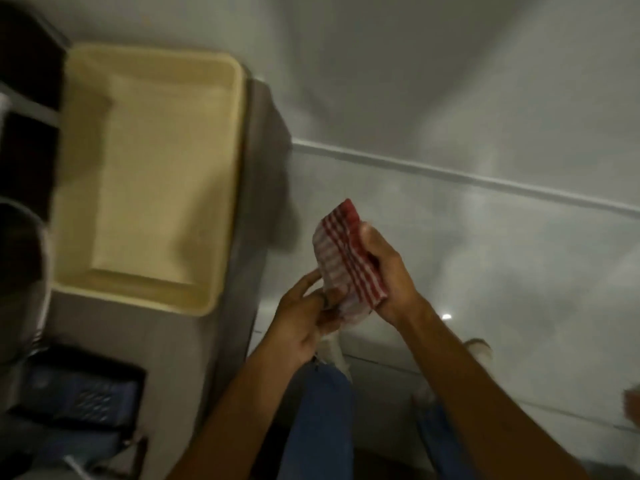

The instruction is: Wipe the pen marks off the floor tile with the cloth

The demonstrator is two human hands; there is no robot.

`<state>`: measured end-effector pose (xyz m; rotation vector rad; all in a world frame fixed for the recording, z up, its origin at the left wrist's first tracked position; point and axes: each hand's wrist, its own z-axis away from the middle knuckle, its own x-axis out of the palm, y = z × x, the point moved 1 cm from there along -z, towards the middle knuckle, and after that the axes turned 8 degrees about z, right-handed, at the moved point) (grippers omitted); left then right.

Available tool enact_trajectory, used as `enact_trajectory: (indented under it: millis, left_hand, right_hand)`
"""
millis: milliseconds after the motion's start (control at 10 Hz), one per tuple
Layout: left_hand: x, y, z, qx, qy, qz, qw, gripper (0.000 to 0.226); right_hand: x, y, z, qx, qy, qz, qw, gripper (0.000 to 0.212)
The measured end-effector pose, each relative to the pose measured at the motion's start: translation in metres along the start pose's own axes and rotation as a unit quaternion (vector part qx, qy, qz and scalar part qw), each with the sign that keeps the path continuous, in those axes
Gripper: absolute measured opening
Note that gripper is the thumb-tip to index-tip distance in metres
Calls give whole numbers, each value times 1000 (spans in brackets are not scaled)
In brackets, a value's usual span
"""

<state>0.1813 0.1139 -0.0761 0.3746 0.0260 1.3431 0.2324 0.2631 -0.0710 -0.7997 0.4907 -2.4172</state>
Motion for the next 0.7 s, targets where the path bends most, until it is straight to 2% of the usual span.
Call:
enact_trajectory:
  millis: [100,200,300,400,500,600,700]
  left_hand:
    - [-34,63,50,113,13,-7,994,68]
    - [-73,122,74,234,68,-73,967,54]
    - [-114,169,65,312,109,-115,937,52]
    - [-139,209,29,352,113,-221,902,62]
    - [-135,232,10,315,111,-341,879,70]
    - [-95,244,49,387,126,-444,799,85]
    - [-30,246,123,506,130,-550,652,77]
  right_hand:
    - [58,-44,-11,-84,29,197,976,18]
    - [126,-77,-32,-167,28,337,926,13]
    - [182,-89,-70,-237,87,501,828,21]
    - [215,-88,-107,-232,146,659,701,28]
    - [217,-85,-116,-178,183,756,603,44]
    - [211,-112,-73,-201,184,772,574,55]
    - [196,-166,13,-304,219,757,536,58]
